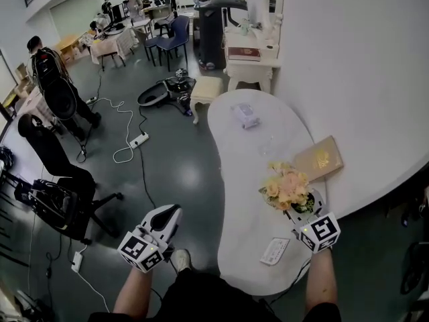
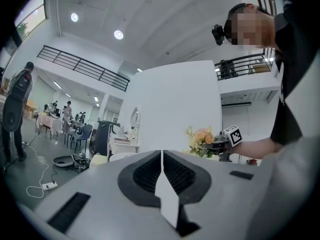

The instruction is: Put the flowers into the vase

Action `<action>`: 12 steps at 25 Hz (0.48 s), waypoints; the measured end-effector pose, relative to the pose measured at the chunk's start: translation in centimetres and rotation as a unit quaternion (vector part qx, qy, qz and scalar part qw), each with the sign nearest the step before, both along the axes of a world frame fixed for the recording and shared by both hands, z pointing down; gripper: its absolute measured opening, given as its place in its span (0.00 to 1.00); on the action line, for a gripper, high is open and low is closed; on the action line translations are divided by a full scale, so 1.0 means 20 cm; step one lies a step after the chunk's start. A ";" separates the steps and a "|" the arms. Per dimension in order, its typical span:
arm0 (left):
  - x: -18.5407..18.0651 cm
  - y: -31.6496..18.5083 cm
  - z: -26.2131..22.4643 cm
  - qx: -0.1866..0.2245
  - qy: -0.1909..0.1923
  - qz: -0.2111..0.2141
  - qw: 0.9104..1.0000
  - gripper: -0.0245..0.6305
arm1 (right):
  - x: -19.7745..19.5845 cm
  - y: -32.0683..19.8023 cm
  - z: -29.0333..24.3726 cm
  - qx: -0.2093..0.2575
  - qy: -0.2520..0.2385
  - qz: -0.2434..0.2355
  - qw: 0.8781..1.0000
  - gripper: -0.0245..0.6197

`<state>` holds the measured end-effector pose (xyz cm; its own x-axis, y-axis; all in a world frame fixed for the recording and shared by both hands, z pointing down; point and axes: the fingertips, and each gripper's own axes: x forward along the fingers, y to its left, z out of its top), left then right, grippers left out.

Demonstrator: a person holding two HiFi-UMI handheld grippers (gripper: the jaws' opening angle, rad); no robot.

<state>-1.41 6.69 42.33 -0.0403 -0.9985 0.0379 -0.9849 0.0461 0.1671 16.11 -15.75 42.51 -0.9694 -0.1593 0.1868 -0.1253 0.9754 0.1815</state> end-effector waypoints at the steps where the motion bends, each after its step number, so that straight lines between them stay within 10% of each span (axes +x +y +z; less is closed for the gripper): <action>1: -0.04 0.02 0.00 0.003 0.000 0.002 1.000 0.07 | -0.04 0.00 -0.01 -0.002 -0.003 0.003 1.000 0.34; 12: -0.62 0.08 0.03 0.020 0.004 0.027 0.999 0.07 | -0.65 0.09 -0.29 -0.129 -0.153 0.027 0.979 0.34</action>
